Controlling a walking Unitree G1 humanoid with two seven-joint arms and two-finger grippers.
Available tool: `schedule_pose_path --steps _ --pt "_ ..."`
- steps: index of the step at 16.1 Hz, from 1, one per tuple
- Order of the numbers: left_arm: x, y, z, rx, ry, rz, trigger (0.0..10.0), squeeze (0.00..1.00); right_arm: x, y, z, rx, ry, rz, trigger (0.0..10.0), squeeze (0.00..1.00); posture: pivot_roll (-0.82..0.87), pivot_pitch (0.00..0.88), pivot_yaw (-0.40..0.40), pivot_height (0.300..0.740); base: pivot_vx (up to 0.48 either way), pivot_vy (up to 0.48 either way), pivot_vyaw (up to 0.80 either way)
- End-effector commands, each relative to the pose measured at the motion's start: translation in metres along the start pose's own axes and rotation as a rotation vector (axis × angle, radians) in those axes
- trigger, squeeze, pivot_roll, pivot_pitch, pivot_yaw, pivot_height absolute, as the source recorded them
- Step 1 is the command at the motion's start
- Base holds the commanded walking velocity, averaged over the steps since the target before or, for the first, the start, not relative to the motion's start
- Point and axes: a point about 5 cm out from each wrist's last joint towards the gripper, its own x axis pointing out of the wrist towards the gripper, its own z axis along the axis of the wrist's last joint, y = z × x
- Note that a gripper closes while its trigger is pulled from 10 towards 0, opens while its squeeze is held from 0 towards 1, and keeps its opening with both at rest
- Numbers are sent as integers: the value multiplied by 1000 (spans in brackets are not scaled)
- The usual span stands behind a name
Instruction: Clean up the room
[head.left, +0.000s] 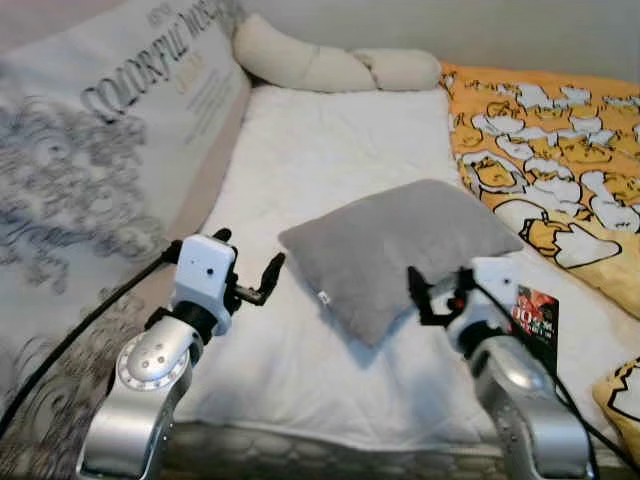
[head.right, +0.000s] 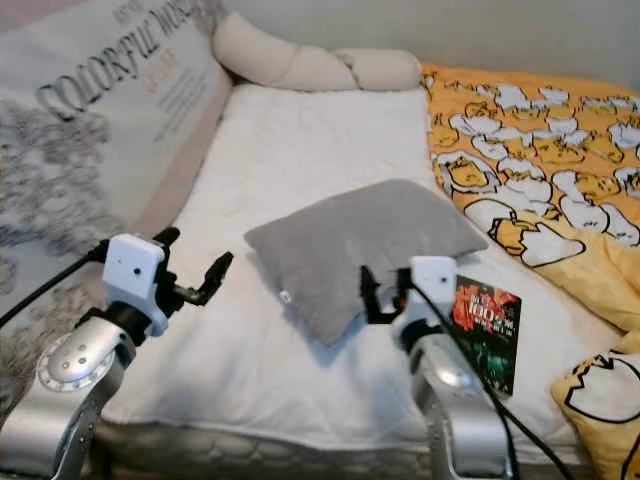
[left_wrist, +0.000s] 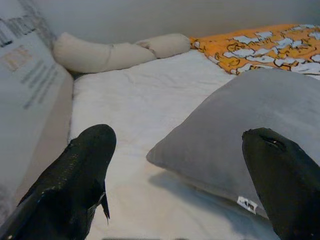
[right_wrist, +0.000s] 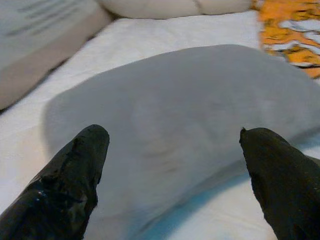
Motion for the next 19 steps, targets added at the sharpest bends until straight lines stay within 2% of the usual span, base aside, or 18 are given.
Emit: schedule_pose_path --steps 1,2,4,5,6,7,9,10,12,15,18,19 --pt "1 1 0 -16 8 -4 10000 0 1 0 5 -7 -19 -4 10000 0 0 0 -7 740 0 0 0" --pt "3 -2 -2 -66 22 -31 10000 0 3 -1 6 -6 -19 -5 10000 0 0 0 -7 740 0 0 0" --pt "19 0 -12 -131 77 -68 10000 0 11 -10 7 5 -4 -25 10000 0 -1 0 -4 740 0 0 0" --pt "30 4 -16 -247 109 -68 10000 24 15 -14 7 5 -2 -32 10000 0 -7 0 1 740 0 0 0" --pt "46 8 -24 -362 163 -94 10000 1000 20 -21 8 7 5 -49 10000 0 -18 0 8 740 0 0 0" --pt "51 9 -26 -394 181 -103 10000 1000 21 -24 8 8 8 -54 10000 0 -19 0 9 740 0 0 0" --pt "77 8 -38 -607 250 -134 10000 1000 22 -33 15 -9 5 -45 10000 0 -39 0 21 740 0 0 0" --pt "85 4 -44 -681 279 -150 10000 1000 20 -37 16 -17 10 -17 10000 0 -49 0 30 740 0 0 0" --pt "95 -4 -51 -778 318 -192 10000 1000 14 -42 17 -42 32 36 10000 0 -87 0 52 740 0 0 0" --pt "105 -22 -68 -825 414 -208 10000 1000 0 -55 20 -75 41 30 10000 0 -136 0 75 740 0 0 0" --pt "109 -36 -76 -898 459 -219 10000 1000 -10 -56 21 -89 58 46 10000 0 -193 0 87 740 0 0 0" --pt "111 -43 -76 -930 467 -230 10000 631 -15 -54 20 -95 70 65 10000 0 -214 0 89 740 0 0 0"
